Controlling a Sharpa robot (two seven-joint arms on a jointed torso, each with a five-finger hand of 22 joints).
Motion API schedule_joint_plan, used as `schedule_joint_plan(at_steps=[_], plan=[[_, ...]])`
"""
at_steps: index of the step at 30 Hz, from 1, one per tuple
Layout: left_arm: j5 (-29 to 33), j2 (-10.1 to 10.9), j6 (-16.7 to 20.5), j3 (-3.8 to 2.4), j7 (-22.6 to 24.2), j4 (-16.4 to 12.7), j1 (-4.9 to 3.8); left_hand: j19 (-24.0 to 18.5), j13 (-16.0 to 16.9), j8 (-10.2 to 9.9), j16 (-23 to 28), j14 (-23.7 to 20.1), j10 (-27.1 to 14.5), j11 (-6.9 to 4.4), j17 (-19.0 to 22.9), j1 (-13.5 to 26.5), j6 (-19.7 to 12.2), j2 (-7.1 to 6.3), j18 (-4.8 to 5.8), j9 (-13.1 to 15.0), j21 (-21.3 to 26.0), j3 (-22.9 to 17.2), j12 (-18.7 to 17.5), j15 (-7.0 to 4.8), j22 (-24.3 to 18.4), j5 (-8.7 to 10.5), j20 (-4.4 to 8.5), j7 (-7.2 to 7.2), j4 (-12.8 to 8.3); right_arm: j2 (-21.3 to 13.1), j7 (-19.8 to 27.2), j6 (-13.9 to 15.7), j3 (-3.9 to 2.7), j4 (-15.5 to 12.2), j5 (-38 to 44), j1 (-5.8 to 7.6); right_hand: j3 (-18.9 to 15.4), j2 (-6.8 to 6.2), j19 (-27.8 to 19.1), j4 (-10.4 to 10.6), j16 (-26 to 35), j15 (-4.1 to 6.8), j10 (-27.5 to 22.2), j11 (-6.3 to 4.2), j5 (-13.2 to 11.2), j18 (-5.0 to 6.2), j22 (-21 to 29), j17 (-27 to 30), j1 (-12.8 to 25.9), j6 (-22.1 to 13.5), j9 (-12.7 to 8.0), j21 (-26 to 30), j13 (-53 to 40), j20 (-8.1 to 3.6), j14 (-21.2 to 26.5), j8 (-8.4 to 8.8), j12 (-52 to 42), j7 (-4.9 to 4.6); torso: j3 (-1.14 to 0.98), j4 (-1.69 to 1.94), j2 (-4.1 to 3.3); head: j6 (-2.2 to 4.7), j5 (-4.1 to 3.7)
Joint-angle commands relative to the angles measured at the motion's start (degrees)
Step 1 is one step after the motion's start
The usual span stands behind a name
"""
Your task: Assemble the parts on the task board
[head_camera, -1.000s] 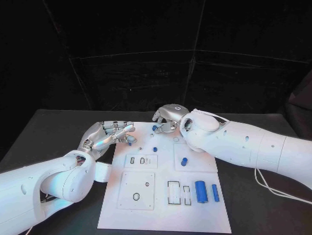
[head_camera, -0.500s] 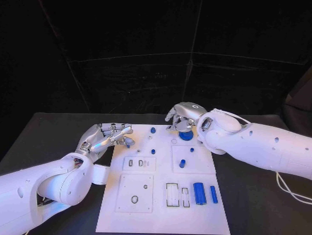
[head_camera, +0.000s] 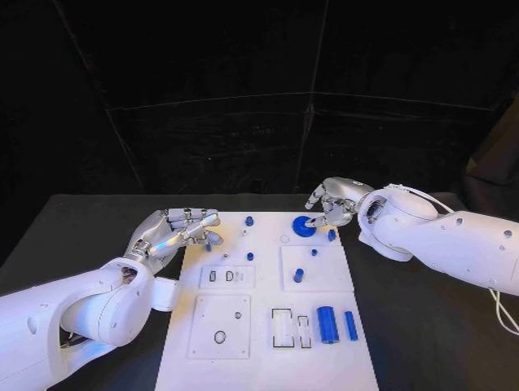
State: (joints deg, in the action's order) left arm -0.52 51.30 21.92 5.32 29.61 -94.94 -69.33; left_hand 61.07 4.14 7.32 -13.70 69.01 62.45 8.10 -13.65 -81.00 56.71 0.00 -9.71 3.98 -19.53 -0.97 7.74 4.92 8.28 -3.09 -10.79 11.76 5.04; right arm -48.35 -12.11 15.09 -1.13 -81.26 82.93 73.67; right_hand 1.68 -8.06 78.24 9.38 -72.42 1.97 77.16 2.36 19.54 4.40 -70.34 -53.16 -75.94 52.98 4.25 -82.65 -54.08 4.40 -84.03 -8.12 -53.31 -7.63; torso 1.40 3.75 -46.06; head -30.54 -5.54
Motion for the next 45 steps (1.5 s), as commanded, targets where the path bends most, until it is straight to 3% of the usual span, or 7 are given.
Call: schedule_joint_plan(at_steps=[1, 8, 45], plan=[[-0.31, -0.09, -0.74, -0.05, 0.26, 0.01, -0.08, -0.27, -0.08, -0.25, 0.22, -0.27, -0.27, 0.27, -0.05, -0.48, 0.03, 0.11, -0.68, -0.07, 0.33, -0.07, -0.29, -0.07, -0.06, 0.20, -0.06, 0.17, -0.26, 0.20, -3.15, -3.54, -0.05, 0.40, -0.08, 0.12, -0.23, -0.33, 0.20, 0.92, -0.20, -0.04, -0.49, 0.07, 0.41, -0.41, -0.13, 0.14, -0.82, -0.58, 0.07, -0.14, -1.16, 0.03, -0.72, -0.39, -0.80, -0.05, -0.07, -0.07, -0.08, 0.11, -0.11], [-0.31, -0.11, -0.80, -0.05, 0.24, 0.05, -0.08, -0.27, -0.08, -0.25, 0.22, -0.27, -0.27, 0.27, -0.05, -0.48, 0.03, 0.11, -0.68, -0.07, 0.33, -0.07, -0.29, -0.07, -0.06, 0.20, -0.06, 0.17, -0.26, 0.86, -4.26, -4.06, -0.04, 1.54, 1.42, 0.10, -0.46, -0.61, 0.30, 2.33, -0.27, -0.13, -0.83, 0.18, 0.77, -0.46, -0.43, 0.17, -1.73, -1.41, 0.03, -0.27, -2.30, 0.12, -0.71, -0.91, -1.39, -0.19, 0.12, 0.08, -0.06, 0.09, -0.43], [-0.31, -0.09, -1.04, -0.05, 0.06, 0.26, -0.07, -0.27, -0.08, -0.29, 0.27, -0.29, -0.19, 0.25, -0.16, -0.65, 0.10, 0.18, -0.69, -0.06, 0.35, -0.08, -0.32, -0.09, -0.09, 0.20, -0.06, 0.14, -0.52, 4.43, -4.04, -7.72, 0.02, 3.72, 5.62, 0.05, -0.19, -0.07, 0.58, 3.73, -0.57, -0.16, -0.38, 0.17, 0.34, -0.58, -1.12, -0.04, -3.73, -1.79, 0.14, -0.56, -5.05, 0.19, -0.74, -2.25, -3.50, -0.17, 0.12, 0.00, -0.05, -0.32, -0.44]])
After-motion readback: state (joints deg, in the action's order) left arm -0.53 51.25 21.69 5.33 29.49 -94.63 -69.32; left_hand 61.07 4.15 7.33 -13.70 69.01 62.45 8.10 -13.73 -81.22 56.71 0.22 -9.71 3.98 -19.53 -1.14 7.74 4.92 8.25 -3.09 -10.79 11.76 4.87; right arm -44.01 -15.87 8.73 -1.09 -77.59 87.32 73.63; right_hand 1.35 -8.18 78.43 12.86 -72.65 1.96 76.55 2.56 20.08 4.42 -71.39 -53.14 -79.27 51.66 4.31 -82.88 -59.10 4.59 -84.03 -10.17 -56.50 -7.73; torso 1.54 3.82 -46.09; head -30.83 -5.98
